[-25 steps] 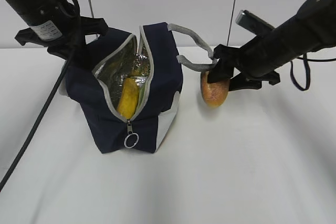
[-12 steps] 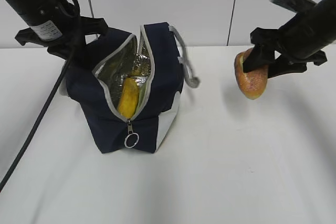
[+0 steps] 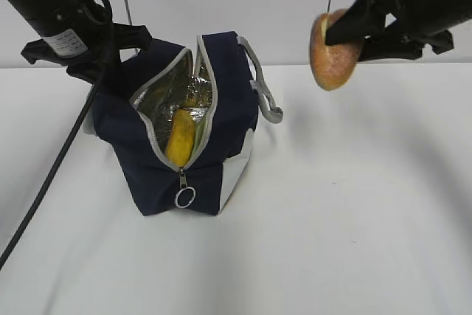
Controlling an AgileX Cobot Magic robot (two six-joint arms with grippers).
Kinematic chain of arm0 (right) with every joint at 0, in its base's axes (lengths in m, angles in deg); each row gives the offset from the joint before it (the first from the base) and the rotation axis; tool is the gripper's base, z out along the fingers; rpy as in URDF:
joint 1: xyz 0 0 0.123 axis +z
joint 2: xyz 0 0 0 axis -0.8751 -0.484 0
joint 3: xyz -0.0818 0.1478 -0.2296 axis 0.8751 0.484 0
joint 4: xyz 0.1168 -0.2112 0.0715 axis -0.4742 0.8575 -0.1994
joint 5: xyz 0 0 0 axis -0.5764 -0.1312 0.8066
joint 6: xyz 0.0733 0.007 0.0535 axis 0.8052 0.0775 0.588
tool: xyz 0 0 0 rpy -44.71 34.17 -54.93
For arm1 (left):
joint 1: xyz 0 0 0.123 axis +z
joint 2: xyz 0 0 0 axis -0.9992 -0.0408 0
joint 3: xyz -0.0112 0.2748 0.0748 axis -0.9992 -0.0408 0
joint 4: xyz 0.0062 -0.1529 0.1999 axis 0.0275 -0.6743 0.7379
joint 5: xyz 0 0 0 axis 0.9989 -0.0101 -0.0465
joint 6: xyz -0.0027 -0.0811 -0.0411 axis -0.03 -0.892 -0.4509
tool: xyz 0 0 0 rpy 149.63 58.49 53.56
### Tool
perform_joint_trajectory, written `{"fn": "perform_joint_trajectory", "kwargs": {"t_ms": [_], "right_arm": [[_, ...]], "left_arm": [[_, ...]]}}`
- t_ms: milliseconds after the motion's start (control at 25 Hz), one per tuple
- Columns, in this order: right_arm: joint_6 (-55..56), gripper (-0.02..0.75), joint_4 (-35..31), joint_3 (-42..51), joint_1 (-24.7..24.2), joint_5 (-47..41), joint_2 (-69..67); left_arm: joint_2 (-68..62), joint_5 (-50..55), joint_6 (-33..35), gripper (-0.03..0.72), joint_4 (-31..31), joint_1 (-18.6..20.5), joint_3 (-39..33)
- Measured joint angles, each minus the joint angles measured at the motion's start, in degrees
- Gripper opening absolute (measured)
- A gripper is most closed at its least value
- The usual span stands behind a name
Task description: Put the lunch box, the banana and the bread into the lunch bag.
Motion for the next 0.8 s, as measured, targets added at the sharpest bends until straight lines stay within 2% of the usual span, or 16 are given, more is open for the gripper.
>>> {"fn": "perform_joint_trajectory", "kwargs": {"t_ms": [80, 120, 160, 280, 360, 600, 800], "right_arm": [[-5.4, 0.42, -9.3, 0.0, 0.0, -2.1, 0.0], [-7.3, 0.42, -10.1, 0.0, 0.0, -3.0, 0.0], [-9.1, 0.42, -17.9, 0.0, 0.1, -3.8, 0.0], [-14.7, 0.42, -27.2, 0.0, 1.1, -5.6, -0.1], [-17.0, 0.42, -31.1, 0.0, 2.6, -5.7, -0.8], [-20.6, 0.419, -34.0, -0.7, 8.6, -4.7, -5.2], [-21.0, 0.419, -34.2, -3.3, 10.8, -3.6, -10.3]], "left_arm": [[0.0, 0.0, 0.0, 0.0, 0.0, 0.0, 0.0], [0.0, 0.0, 0.0, 0.0, 0.0, 0.0, 0.0], [0.0, 0.0, 0.0, 0.0, -0.1, 0.0, 0.0], [0.0, -0.2, 0.0, 0.0, -0.5, 0.0, 0.0], [0.0, -0.3, 0.0, 0.0, -1.1, 0.0, 0.0], [0.0, -0.8, 0.0, 0.0, -2.3, 0.0, 0.0], [0.0, -1.2, 0.0, 0.0, -4.1, 0.0, 0.0]]}}
